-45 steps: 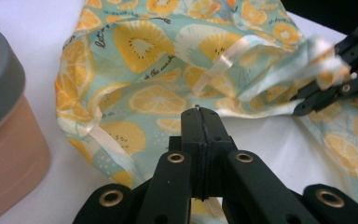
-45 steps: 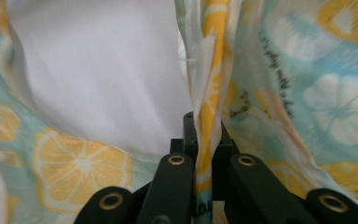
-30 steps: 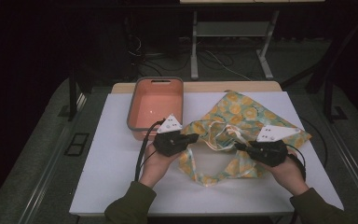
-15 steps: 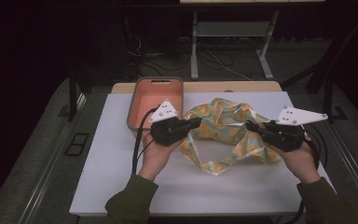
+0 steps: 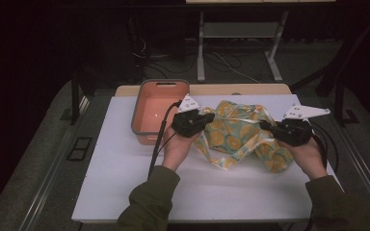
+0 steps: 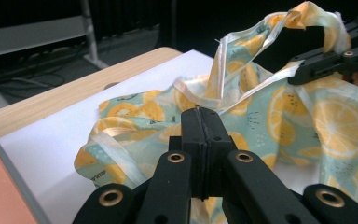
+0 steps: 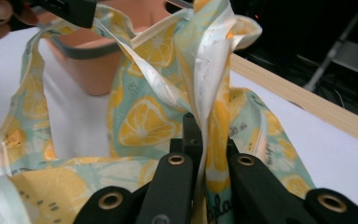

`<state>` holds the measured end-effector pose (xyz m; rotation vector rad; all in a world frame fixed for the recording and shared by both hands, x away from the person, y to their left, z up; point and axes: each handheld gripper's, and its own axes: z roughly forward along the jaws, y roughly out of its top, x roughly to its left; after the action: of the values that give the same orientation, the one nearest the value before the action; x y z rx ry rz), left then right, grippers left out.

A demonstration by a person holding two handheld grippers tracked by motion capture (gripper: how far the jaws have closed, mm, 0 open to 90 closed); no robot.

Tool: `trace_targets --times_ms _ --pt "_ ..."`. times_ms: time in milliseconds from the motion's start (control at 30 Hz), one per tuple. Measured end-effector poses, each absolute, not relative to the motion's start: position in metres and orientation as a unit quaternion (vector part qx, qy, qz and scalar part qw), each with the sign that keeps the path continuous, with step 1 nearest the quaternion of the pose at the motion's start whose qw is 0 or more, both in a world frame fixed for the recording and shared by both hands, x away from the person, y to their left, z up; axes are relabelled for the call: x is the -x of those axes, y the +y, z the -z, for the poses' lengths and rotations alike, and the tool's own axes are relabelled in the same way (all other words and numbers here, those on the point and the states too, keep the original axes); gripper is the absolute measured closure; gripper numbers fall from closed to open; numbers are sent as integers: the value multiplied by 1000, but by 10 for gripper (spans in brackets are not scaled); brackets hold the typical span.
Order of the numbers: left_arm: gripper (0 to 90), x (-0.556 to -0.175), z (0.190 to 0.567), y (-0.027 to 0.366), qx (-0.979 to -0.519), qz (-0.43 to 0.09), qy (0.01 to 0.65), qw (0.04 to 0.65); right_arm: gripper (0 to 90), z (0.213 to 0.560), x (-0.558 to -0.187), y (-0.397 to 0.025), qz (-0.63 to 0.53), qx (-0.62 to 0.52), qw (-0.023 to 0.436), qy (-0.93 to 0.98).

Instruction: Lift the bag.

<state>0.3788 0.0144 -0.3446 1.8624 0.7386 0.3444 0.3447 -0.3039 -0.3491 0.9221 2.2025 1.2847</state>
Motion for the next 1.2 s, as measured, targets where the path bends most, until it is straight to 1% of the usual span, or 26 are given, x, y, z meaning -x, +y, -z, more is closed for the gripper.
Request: trace_targets --times_ms 133,300,533,700,767,833,900,967,1000,1067,1100,1200 --pt "892 -394 352 -9 -781 -151 325 511 894 358 -362 -315 -454 -361 207 788" --pt "892 -409 364 -28 -792 -160 334 486 894 368 -380 -329 -448 -385 196 783" --pt "888 -434 385 -45 -793 -152 364 465 894 382 -405 -336 -432 -411 181 782" --pt "881 -445 400 -52 -800 -134 380 443 891 396 -421 -334 -419 -430 163 783" --pt "855 -446 401 -52 -801 -135 382 440 890 402 -425 -333 -410 -437 155 785" --pt "752 -445 401 -51 -802 -141 380 438 875 405 -426 -333 -405 -441 153 786" --pt "656 -444 398 -50 -802 -142 377 441 769 403 -425 -335 -418 -447 144 778" --pt "554 -442 395 -50 -800 -144 375 446 596 401 -424 -338 -436 -450 124 769" --pt "506 -441 394 -50 -800 -145 371 448 542 400 -423 -338 -440 -449 122 768" --pt "439 -439 389 -49 -799 -149 365 455 401 396 -419 -340 -448 -452 118 762" --pt "403 -437 387 -48 -797 -148 362 459 365 393 -418 -341 -453 -455 116 758" --pt "347 -431 380 -45 -794 -147 352 473 276 386 -411 -345 -459 -453 120 755"
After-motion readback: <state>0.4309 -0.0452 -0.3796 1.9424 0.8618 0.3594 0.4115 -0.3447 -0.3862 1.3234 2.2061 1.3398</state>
